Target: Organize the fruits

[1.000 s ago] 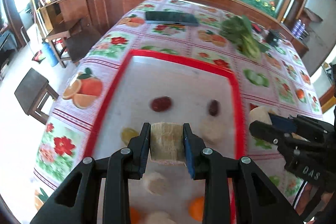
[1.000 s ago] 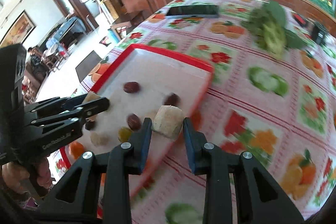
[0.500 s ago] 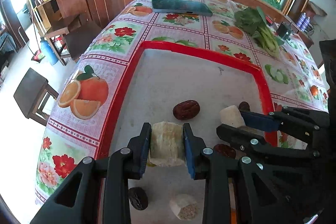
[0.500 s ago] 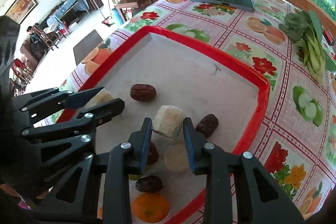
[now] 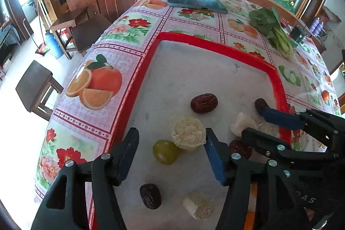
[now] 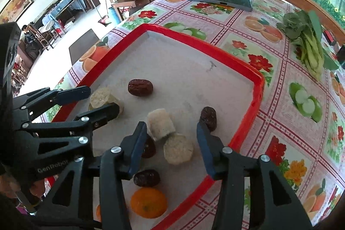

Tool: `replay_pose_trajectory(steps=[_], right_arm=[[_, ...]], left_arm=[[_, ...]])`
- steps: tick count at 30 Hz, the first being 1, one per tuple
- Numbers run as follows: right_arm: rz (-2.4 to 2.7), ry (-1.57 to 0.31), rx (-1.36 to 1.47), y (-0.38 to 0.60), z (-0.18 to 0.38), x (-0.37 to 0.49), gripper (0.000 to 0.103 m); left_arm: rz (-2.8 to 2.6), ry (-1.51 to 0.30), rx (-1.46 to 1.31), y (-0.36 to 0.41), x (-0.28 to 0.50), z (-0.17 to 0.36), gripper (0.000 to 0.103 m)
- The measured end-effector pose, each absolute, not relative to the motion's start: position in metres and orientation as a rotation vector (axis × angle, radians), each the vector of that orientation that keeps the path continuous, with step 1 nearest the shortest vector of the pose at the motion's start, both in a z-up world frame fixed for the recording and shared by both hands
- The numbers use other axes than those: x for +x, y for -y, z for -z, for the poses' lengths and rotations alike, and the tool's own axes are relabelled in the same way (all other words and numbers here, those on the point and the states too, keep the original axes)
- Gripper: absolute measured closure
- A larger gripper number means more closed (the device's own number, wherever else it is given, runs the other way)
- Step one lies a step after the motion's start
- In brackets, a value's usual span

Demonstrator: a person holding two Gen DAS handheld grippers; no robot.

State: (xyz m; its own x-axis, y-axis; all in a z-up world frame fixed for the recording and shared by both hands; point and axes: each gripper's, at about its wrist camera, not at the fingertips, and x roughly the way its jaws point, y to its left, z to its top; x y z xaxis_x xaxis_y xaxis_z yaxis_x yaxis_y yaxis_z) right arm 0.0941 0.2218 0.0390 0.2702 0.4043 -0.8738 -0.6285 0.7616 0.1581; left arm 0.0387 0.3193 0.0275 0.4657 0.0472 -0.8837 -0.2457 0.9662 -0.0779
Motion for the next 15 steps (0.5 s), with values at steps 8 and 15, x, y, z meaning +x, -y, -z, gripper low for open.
replay_pose_trajectory(steps=[8,15], right_arm=[[-0.666,-1.081,-0.219,-0.207,-0.052,0.080,0.042],[-0.680,-1.079,-0.235,-0.198,-0.060,0.056,0.033]], left_arm=[[-0.213,-1.059,-0.188,-0.324,0.029,-0.033,0.034],[-0.244,-1.053,-0.205,-0.319,0.006,-0.039,0.034]])
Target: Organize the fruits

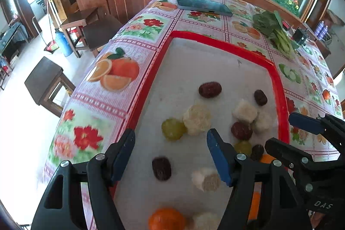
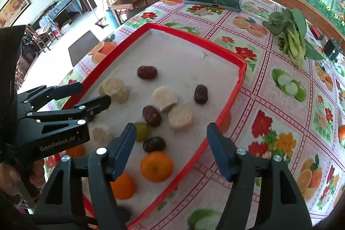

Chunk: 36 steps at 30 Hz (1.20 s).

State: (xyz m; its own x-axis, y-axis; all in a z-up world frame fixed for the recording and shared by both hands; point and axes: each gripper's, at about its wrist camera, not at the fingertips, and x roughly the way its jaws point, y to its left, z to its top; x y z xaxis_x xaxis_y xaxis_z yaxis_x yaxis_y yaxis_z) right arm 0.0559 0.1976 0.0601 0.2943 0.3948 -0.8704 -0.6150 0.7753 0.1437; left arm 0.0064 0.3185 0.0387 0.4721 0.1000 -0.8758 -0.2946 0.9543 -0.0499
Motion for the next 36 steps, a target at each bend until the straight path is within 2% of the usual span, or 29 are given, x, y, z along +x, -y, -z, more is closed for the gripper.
replay_pose_trajectory(steps=[5,9,12,13,16,26,36], right_arm=[[-0.716,-1.081,-0.226,-0.184,-0.067,0.034,0.029],[-0.741,-1.076,-0.224,-0.169,-0.072,0.007,0.021],[-0.752,-1.080,-0.208,-0.155,-0.072,-0.015,0.020],[-0.751,-1.081,-0.207,-0.151,-0.072,-0.022,0.017],[-0.734,-1.074,-0.222,-0.138,-0.068,-0.044,0.011],[-0.712,-1.043,-0.290,-0.112,-0.057,-0.082,0.010],[-0.713,-1.011,-0.347,-0.105,-0.058,-0.093,0.010]], left_arm=[[-0.294,-1.034,-0.234,-0.307,-0.021,-0.045,0.034],[-0.341,-1.000,-0.260,-0.291,-0.049,-0.054,0.034],[-0.381,-0.968,-0.273,-0.275,-0.072,-0.059,0.029],[-0.396,-0.955,-0.275,-0.270,-0.081,-0.060,0.025],[-0.432,-0.924,-0.256,-0.253,-0.103,-0.064,0.024],[-0.510,-0.853,-0.258,-0.225,-0.154,-0.056,0.019],[-0.617,-0.864,-0.253,-0.222,-0.171,-0.054,0.017]])
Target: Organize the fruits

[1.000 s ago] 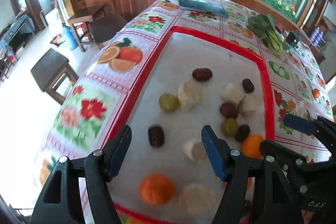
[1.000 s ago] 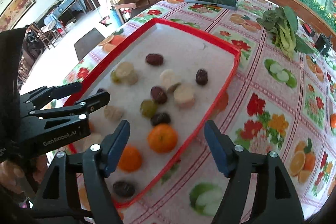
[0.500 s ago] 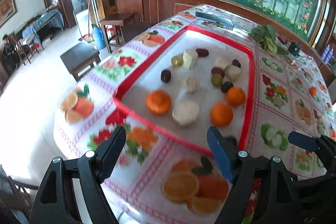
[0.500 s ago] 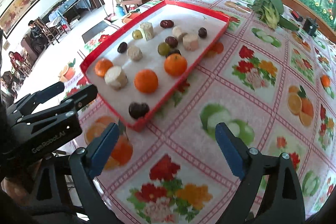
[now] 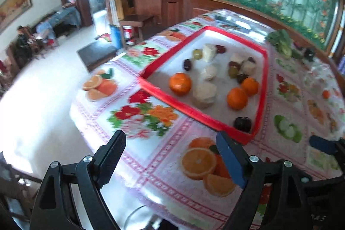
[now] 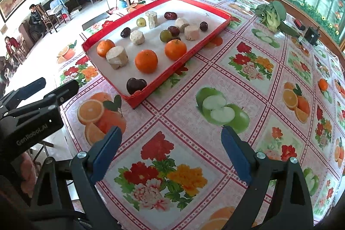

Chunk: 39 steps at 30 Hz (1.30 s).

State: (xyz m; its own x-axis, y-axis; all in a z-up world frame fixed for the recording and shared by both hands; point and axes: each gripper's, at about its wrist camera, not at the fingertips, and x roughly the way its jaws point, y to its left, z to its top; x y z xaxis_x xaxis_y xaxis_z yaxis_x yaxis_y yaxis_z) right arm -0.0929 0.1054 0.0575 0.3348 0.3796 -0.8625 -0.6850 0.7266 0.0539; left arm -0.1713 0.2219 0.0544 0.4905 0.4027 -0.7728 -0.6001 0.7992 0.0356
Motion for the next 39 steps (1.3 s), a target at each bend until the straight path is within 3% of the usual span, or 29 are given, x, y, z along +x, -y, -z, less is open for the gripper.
replay_pose_trajectory(steps=[8,39], right_arm=[[-0.713,-1.027,-0.339,-0.104,-0.056,-0.093,0.010],[-0.703,-1.037,-0.356,-0.110,-0.050,-0.092,0.010]], left_arm=[[-0.582,-0.942,-0.265,-0.221,-0.174,-0.051,0.019],[-0.564,-0.904,-0.270,-0.220,-0.181,-0.049,0.017]])
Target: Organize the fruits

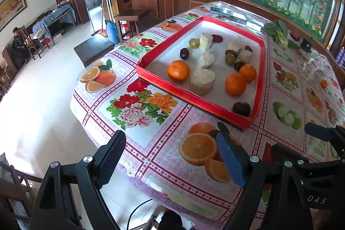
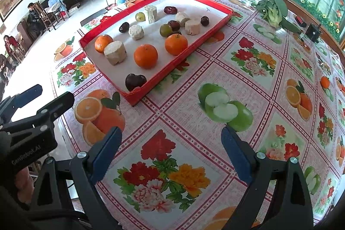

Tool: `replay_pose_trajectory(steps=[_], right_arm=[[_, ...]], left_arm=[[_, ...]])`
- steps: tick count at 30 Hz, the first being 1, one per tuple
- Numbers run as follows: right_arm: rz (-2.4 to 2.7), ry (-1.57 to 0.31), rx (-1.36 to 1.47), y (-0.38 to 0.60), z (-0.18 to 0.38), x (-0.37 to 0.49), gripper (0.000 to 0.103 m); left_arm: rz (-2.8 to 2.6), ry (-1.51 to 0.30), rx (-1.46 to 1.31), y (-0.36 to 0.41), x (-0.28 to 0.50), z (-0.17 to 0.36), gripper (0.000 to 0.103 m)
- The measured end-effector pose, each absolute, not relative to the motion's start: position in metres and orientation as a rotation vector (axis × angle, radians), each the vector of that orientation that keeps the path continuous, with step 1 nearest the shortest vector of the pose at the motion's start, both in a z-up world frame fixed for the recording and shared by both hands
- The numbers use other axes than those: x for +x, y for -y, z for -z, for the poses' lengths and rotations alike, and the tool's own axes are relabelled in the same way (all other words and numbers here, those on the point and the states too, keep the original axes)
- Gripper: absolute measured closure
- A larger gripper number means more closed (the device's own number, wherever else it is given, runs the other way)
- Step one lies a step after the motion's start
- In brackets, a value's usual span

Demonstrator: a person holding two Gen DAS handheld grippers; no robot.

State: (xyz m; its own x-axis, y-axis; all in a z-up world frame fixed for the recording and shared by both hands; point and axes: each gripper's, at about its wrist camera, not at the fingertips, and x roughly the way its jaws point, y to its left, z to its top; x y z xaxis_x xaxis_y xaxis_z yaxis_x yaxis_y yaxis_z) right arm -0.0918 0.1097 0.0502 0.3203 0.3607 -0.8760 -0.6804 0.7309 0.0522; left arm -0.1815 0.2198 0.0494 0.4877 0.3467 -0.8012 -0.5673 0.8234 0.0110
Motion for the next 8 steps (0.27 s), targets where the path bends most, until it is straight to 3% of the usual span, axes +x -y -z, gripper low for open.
replay_pose_trajectory(steps=[8], right_arm=[[-0.704,-1.040,-0.358,-0.1117,-0.0501,-0.0906,0.010]], left_arm=[[-0.548,-0.922,-0.263,-0.2182,-0.1772,-0.0489,0.017]])
